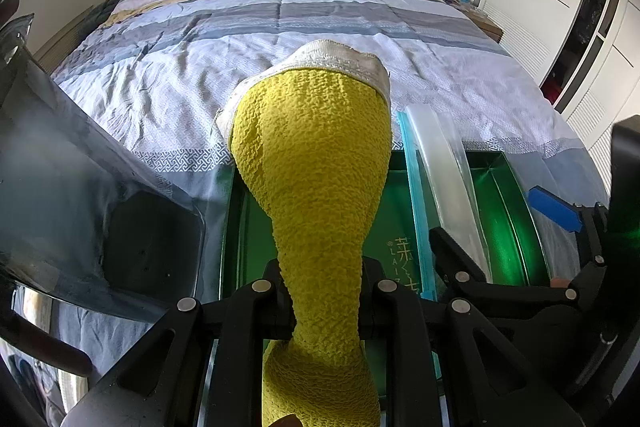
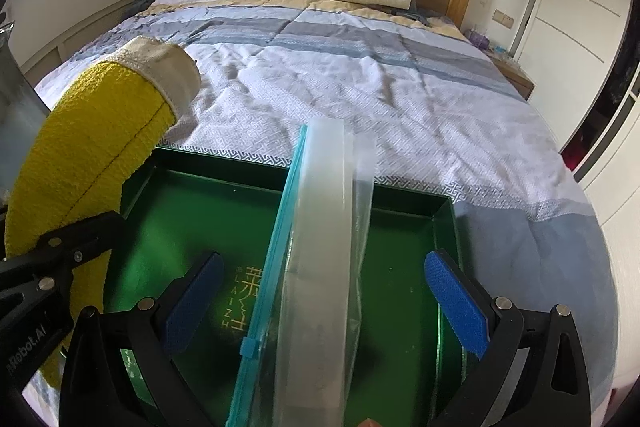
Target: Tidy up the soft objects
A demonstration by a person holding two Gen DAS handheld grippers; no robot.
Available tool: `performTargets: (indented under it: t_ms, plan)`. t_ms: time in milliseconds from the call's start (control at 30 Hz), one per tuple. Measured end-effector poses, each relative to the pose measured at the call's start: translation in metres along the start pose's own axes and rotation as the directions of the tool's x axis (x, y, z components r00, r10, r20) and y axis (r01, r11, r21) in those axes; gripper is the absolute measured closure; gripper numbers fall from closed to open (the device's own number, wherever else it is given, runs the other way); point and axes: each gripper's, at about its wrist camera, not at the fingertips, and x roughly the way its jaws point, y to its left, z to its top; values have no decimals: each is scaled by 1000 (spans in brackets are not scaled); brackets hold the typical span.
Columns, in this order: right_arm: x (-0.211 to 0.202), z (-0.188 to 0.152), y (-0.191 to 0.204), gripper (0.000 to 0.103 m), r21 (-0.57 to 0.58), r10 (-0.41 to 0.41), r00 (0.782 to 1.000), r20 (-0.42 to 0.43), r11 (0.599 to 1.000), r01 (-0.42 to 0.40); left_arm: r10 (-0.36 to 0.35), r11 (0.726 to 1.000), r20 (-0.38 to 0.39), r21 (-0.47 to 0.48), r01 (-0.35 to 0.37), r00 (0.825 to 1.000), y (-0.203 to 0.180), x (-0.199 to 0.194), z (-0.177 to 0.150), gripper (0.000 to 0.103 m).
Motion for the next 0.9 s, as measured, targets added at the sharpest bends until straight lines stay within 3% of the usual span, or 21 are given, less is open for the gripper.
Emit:
performTargets:
  t_ms: [900]
  plan:
    - [-25, -12, -30, 0, -1, -87, 996, 18, 996, 87, 48, 999, -62, -16, -49, 997, -6, 34, -3, 88]
